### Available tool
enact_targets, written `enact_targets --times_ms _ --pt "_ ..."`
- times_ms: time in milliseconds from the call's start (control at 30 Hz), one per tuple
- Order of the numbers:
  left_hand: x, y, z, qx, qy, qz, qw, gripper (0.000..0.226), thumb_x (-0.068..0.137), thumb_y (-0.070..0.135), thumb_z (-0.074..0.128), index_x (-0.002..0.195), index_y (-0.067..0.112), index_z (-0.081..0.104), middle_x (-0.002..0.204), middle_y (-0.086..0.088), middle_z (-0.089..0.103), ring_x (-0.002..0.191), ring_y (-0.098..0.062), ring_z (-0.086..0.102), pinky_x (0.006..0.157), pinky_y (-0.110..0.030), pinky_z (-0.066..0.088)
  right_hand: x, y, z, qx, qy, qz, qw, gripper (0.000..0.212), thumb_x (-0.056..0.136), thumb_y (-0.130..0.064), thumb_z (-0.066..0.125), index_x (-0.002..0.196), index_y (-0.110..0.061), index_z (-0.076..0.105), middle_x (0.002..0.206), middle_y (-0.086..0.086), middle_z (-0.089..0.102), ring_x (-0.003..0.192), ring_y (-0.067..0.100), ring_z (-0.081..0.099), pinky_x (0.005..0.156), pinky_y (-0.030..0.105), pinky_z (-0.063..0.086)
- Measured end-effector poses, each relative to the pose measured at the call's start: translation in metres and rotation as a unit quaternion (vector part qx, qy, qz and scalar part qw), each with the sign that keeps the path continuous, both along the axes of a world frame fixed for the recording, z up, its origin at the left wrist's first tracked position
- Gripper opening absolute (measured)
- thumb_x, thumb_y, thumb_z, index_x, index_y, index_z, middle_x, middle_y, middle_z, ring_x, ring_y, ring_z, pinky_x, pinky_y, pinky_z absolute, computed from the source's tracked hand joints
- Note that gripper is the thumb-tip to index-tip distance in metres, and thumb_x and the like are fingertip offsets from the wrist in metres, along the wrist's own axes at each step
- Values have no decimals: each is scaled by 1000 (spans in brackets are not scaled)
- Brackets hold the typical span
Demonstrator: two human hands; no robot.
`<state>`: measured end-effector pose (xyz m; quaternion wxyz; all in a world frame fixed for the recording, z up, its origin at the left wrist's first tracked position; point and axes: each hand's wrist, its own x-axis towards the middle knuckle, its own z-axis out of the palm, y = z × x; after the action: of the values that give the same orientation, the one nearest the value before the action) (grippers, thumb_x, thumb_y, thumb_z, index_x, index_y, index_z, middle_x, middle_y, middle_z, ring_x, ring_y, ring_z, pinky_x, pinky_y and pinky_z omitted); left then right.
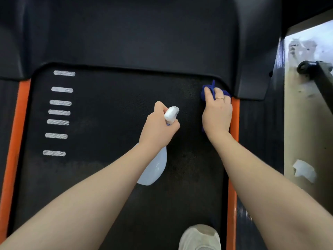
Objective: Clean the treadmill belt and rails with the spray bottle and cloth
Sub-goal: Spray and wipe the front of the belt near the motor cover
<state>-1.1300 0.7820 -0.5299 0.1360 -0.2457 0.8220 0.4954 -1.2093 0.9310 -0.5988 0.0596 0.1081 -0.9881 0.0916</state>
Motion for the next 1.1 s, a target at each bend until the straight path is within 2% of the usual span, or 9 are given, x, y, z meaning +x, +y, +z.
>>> enact_targets --times_ms 167,267,400,500,667,867,1000,1067,1100 --pt "-10 -12 -1 17 0 37 999 25 85 12 61 92 12 37 78 5 45 67 -8 43 57 -23 37 30 11 0 2 -31 3 1000 54 67 12 64 118 -2 60 116 24 60 80 41 58 61 39 48" --pt "-19 -13 -3 11 -8 53 999 24 86 13 60 90 12 37 78 6 44 66 -7 43 55 -21 35 15 3 3 -49 -66 -2 997 47 68 11 61 113 -2 63 112 25 60 78 43 57 65 42 50" --pt "-45 -4 -5 4 -26 30 999 25 85 16 61 93 13 37 78 5 46 66 -9 45 56 -26 38 2 13 14 -91 -76 2 993 39 81 4 56 120 -4 61 119 20 57 92 40 54 77 42 49" --pt "-64 9 -4 -5 -24 -5 1000 26 85 18 60 94 13 37 78 4 46 69 -16 47 60 -32 40 10 23 24 -128 -59 -41 989 38 86 2 54 123 -5 59 122 17 55 96 36 51 78 41 47" --pt "-68 10 -2 -14 -13 10 1000 26 85 19 58 94 14 35 81 1 48 86 -30 55 73 -42 47 -1 17 22 -134 -74 -30 988 39 89 -1 51 127 -6 55 123 17 52 97 35 49 79 40 45" --pt "-54 -23 6 2 17 116 993 25 87 13 58 99 12 36 82 7 45 69 -4 45 55 -17 37 -20 -37 3 -75 -74 -95 990 45 79 -1 59 124 -6 57 120 20 55 88 39 51 71 42 44" --pt "-44 -33 11 3 44 164 985 26 85 12 60 98 12 38 81 9 47 68 -3 47 50 -7 37 2 -82 5 -68 -36 136 988 46 62 1 72 107 -4 67 103 21 64 72 38 58 57 37 49" --pt "-42 -34 12 5 51 171 984 26 85 12 60 97 12 38 81 8 47 67 -4 47 49 -6 36 -10 -77 6 -39 -14 209 977 38 68 -3 61 105 -6 68 99 19 65 70 37 60 55 34 48" --pt "-41 -35 13 5 53 172 984 26 85 12 60 97 12 37 81 8 46 68 -4 47 49 -6 36 -19 -67 6 -25 -1 200 979 38 71 -8 50 104 -9 69 97 17 66 69 36 60 53 33 47"
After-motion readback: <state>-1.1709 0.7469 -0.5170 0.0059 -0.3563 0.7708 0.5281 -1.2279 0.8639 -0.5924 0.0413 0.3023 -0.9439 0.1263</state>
